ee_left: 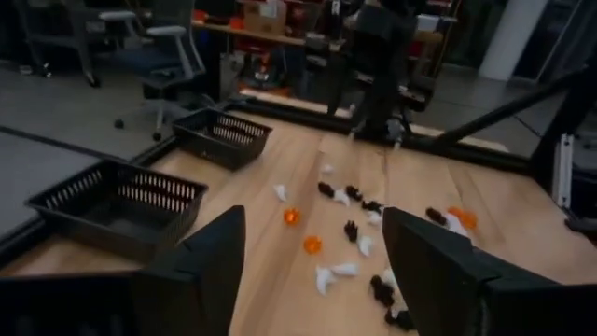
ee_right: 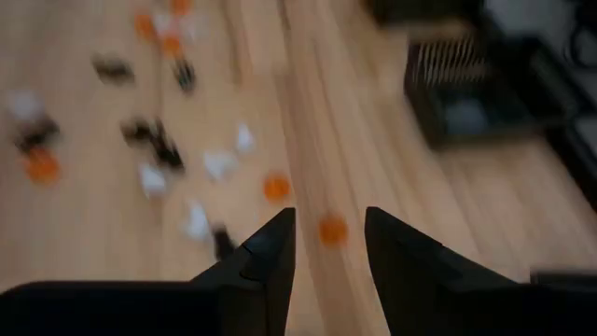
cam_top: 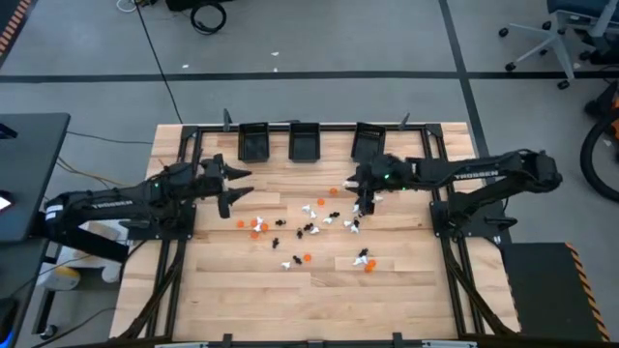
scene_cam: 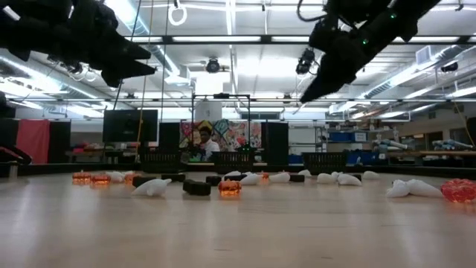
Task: Sort Halloween decoration
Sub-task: Put the white ghost toy into the right black basket
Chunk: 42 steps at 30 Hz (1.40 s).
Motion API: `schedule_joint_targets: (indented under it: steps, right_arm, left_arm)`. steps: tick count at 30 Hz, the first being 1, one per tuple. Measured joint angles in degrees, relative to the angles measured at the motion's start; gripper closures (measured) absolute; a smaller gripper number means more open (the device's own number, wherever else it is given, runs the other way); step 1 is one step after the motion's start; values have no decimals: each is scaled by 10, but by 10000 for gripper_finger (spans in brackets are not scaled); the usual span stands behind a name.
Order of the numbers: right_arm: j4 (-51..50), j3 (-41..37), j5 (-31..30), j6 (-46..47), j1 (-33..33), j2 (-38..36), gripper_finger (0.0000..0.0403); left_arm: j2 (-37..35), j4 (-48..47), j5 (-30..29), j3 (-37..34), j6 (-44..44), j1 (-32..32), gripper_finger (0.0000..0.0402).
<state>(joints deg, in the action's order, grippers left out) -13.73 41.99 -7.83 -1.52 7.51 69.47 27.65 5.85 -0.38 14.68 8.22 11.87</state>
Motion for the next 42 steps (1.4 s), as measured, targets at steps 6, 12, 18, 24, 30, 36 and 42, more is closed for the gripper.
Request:
schedule_joint_targets:
  steps: [6,12,18,24,30,36,42]
  right_arm:
    - [-131,59,-51,11,-7,82,215]
    - [-119,93,-70,-11,28,165,155]
    - [-64,96,-57,-45,70,205,137]
    - [-45,96,-38,-48,104,239,136]
    - [-27,96,-26,-51,111,252,136]
    - [0,96,-25,-51,111,257,136]
    - [24,90,-23,-51,112,259,138]
  left_arm:
    - [58,6,-61,0,5,-26,148]
    - [117,30,-76,0,1,-27,147]
    - [144,42,-77,0,-19,-27,147]
    - [144,43,-85,0,-20,-27,147]
    - [144,43,-85,0,-15,-27,147]
    - [147,40,-85,0,-9,-27,147]
    - [147,27,-85,0,-6,-27,147]
